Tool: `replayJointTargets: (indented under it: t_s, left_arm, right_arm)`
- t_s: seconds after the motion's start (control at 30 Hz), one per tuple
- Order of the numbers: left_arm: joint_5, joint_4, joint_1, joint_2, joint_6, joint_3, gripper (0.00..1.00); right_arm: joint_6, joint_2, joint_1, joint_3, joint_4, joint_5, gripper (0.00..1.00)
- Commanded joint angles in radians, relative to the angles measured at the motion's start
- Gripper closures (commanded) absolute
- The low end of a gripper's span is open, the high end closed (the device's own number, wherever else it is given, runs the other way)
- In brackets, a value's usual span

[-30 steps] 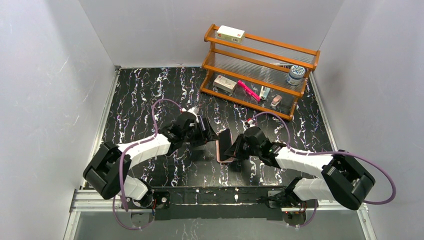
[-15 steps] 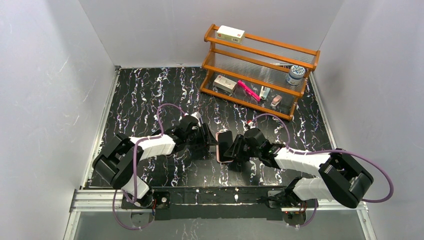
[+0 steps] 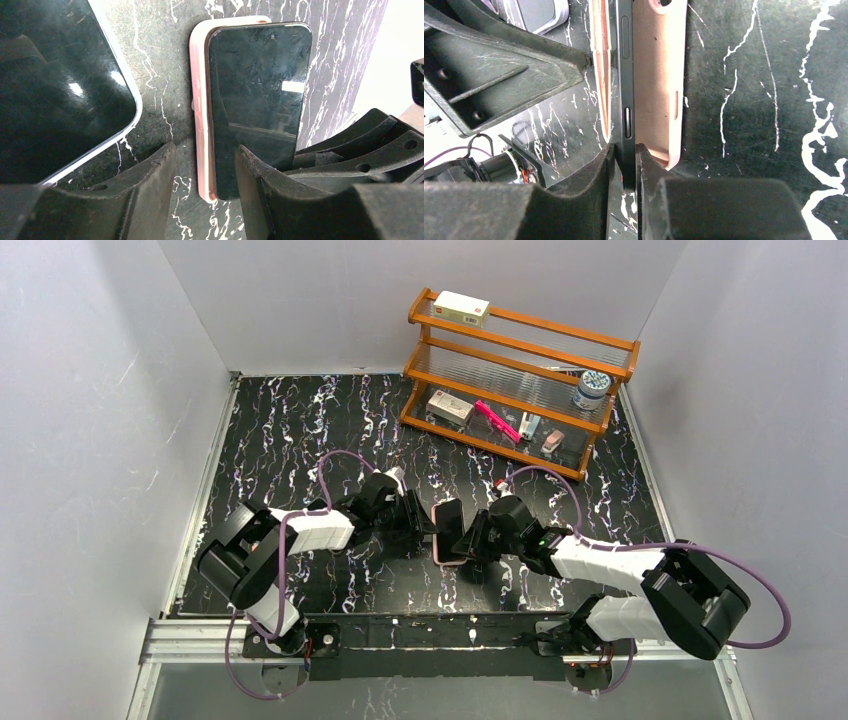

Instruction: Put the phone into the phone case

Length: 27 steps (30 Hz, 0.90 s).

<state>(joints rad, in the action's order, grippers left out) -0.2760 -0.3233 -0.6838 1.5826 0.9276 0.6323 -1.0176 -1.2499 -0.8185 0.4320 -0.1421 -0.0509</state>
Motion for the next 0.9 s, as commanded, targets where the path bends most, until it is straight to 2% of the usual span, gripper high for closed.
replayJointTargets:
  t_s: [0.0, 0.43, 0.57, 0.7, 0.87]
  left_arm:
    - [-0.027, -0.042, -0.013, 0.02, 0.003, -0.014, 0.56]
    - [-0.01, -0.066, -0.054, 0.042, 0.01, -0.024, 0.64]
    - [0.025, -0.016, -0.057, 0.045, 0.001, -0.018, 0.69]
    - [0.053, 0.029, -0.057, 0.044, -0.01, -0.014, 0.7]
    - [0.057, 0.034, -0.056, 0.039, -0.013, -0.011, 0.7]
  right_arm:
    - [0.022, -0.018, 0.002, 0.031, -0.038, -0.013, 0.75]
    - [0.051, -0.112, 0.008, 0.059, -0.051, -0.058, 0.78]
    - [0.072, -0.063, 0.013, 0.088, 0.044, -0.035, 0.67]
    - [0.105, -0.02, 0.018, 0.135, 0.206, 0.014, 0.54]
    - [0.149, 0.026, 0.023, 0.175, 0.32, 0.059, 0.48]
